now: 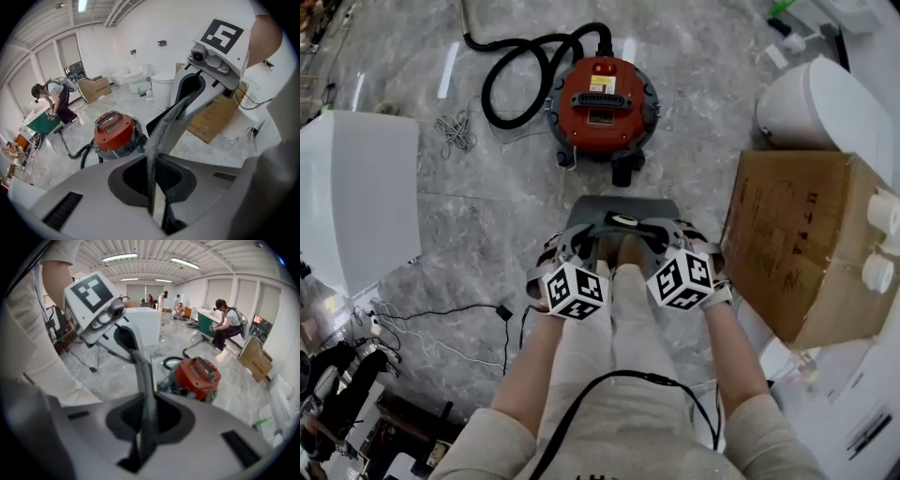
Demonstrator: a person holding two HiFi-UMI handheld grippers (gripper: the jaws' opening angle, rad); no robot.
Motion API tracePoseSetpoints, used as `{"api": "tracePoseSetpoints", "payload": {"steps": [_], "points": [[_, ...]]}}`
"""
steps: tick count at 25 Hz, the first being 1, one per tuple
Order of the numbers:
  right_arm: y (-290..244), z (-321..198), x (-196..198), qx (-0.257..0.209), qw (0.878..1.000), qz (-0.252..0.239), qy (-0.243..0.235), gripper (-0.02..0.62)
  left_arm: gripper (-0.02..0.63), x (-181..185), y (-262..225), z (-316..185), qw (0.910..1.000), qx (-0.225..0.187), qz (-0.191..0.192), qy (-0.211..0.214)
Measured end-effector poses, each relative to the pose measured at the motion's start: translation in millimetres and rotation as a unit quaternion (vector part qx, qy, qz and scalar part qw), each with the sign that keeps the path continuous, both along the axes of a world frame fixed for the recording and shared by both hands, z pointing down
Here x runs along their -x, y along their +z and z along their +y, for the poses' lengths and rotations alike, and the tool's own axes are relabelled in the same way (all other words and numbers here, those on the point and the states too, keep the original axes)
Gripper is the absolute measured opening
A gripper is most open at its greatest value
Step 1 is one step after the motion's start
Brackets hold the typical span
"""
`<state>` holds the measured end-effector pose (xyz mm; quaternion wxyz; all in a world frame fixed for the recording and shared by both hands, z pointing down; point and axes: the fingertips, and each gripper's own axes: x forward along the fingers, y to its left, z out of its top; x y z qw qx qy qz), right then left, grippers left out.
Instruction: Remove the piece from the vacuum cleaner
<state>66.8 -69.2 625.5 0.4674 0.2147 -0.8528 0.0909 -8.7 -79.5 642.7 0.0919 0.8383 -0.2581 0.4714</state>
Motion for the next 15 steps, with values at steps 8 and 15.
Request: {"api": "tracePoseSetpoints", "payload": {"steps": [8, 15], "points": [[-71.0, 12.3, -5.2, 0.017, 1.0, -0.017, 0.007, 0.038, 0.035, -7.2, -73.1, 11.8, 0.9988, 0.028, 0.038, 0.011], [-121.6, 10.2, -6.4, 0.03, 0.999, -0.023, 0.012, 0.037, 0.035, -10.3, -123.6, 3.7, 0.9967, 0.049, 0.055, 0.034]]}}
